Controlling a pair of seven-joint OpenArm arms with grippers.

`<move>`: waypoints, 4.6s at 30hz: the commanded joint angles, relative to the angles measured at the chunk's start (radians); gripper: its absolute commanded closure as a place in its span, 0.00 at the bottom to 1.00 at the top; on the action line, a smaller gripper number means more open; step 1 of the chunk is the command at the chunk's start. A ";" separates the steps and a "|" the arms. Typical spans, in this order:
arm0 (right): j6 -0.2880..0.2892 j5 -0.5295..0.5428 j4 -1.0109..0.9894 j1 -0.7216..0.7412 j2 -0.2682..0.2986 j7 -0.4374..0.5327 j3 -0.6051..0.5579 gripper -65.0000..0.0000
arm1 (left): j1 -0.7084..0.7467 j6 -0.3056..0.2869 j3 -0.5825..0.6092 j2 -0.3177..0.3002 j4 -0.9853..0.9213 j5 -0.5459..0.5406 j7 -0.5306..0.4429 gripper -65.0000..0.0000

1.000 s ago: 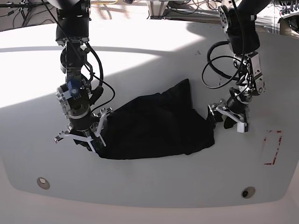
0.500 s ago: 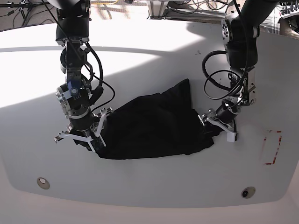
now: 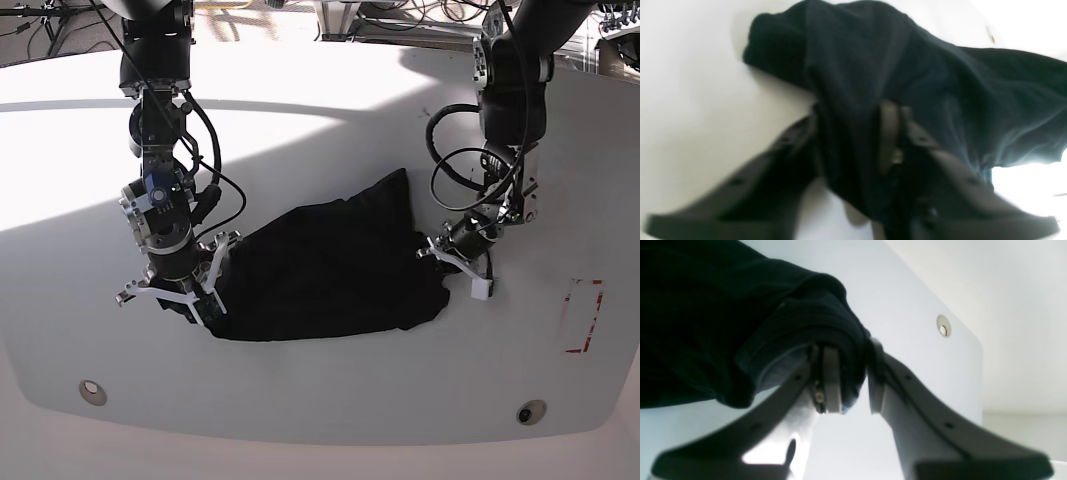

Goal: Fold the T-shirt properly
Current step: 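Grasp the shirt edge nearest the left gripper with the left gripper, then pull the shirt edges apart with both grippers to stretch it, then lift the shirt with both grippers and swing it across the table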

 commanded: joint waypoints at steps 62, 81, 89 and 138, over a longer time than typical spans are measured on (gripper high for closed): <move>-0.008 0.257 -0.151 0.009 -0.076 0.037 0.180 0.57 | 0.088 0.025 0.039 -0.152 0.261 -0.021 -0.020 1.00; -0.006 0.249 -0.039 -0.012 -0.100 0.055 0.180 1.00 | 0.077 0.028 0.077 -0.154 0.304 -0.021 -0.020 1.00; -0.006 0.257 0.154 -0.041 -0.046 -0.089 0.180 1.00 | 0.109 0.030 0.068 -0.220 0.582 -0.024 0.040 1.00; 0.150 0.252 -0.154 0.944 0.102 -0.229 -0.036 1.00 | -0.727 0.065 -0.179 -0.341 0.872 -0.025 0.534 1.00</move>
